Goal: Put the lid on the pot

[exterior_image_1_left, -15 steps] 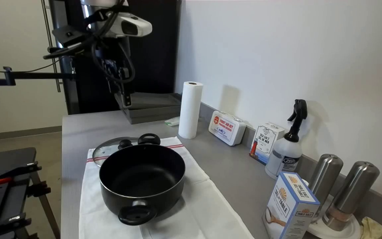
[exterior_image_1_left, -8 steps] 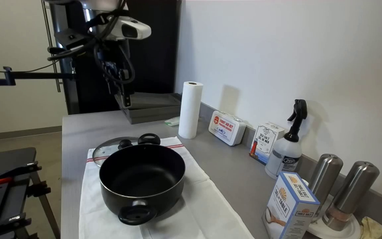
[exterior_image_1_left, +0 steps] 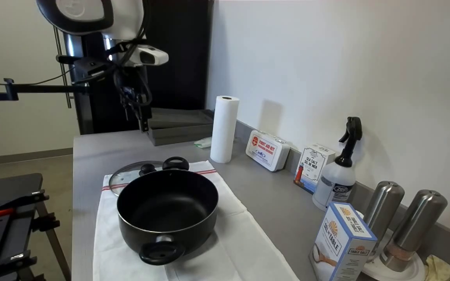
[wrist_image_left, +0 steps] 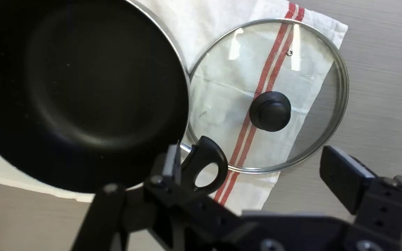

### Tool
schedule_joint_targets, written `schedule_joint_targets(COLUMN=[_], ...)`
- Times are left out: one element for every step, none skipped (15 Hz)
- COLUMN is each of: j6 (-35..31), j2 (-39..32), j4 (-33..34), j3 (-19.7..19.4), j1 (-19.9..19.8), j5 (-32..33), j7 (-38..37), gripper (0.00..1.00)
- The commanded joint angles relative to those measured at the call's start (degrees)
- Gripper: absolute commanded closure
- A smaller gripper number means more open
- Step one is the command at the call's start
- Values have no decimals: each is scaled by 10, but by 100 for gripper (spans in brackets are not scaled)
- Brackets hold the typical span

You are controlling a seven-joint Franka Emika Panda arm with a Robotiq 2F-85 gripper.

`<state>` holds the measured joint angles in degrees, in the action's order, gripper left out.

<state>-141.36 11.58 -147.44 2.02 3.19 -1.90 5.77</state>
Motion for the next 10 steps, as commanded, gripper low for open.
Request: schedule_joint_targets(j6=[-24,-24,-27,-27,-26,-27,-27,-31,-31,-34], j2=[-45,-59,-72,-87,-101,-116,-129,-146,-159,-176], j4=[8,13,17,22,28,35,42,51,60,71], j3=[34,42,48,53,57,60,61,62,62,61], j1=[9,12,14,17,21,24,28,32,35,38], j5=[33,42,51,56,62,67,69,65,57,50], j7=[-73,-91,-108,-119,-129,-137,-142,-139,-128,-122], gripper=[0,0,0,0,0,0,0,0,0,0])
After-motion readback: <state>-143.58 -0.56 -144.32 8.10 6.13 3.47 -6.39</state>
